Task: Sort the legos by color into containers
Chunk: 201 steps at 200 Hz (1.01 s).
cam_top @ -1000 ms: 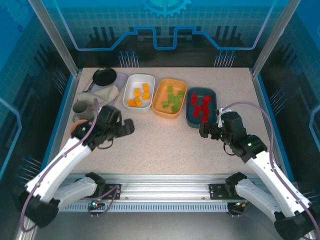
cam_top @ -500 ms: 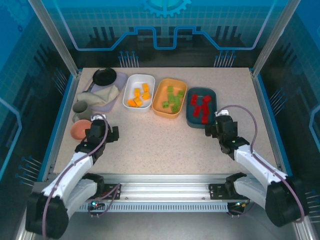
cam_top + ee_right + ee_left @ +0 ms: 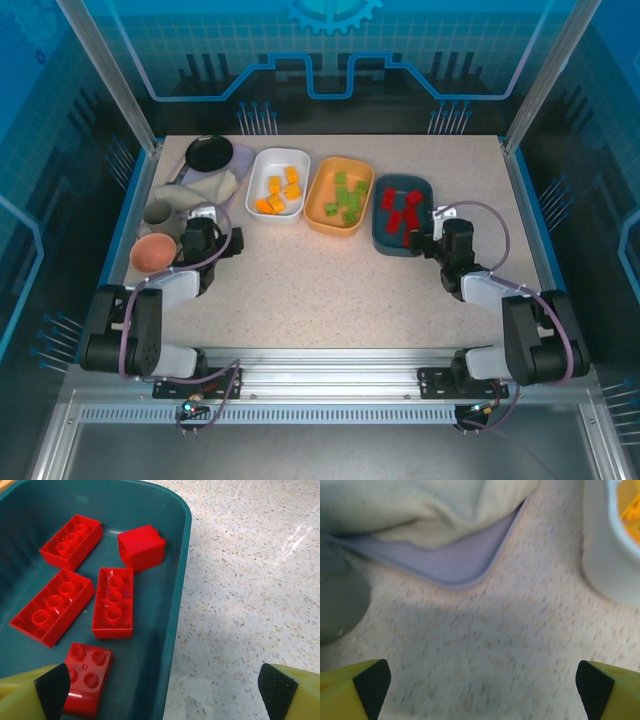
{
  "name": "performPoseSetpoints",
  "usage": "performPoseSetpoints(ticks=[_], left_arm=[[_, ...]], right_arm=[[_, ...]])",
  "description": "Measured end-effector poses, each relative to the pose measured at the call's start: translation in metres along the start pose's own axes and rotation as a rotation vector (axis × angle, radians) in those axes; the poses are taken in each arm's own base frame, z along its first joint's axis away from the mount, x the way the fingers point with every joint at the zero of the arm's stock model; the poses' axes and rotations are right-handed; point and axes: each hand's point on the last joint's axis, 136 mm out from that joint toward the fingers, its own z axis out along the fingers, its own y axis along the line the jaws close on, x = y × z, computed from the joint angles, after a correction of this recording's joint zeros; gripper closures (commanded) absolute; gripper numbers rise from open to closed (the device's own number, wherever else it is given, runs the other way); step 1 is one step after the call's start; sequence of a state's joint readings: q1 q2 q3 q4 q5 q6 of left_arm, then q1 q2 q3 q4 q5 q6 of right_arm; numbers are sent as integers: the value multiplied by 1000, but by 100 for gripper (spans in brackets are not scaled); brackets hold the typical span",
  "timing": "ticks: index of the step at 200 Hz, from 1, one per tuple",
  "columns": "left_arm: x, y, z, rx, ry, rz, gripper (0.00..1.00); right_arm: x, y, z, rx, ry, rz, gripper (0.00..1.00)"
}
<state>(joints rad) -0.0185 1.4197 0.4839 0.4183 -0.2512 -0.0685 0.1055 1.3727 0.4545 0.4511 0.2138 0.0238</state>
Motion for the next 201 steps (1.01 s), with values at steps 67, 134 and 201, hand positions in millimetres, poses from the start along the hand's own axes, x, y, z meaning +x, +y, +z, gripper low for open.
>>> performPoseSetpoints(ticks=[67,134,201], left_arm=[[-4,-10,7,68,-124,-20,1],[-15,-11,5,77,-176,-28,1],[-17,-11,5,79,-184,-28,1]], right_arm=[[-7,8,16,-70,-88,7,0],[-17,7,15,-64,-134,11,0],[-17,12,15,-95,-135,-1,0]])
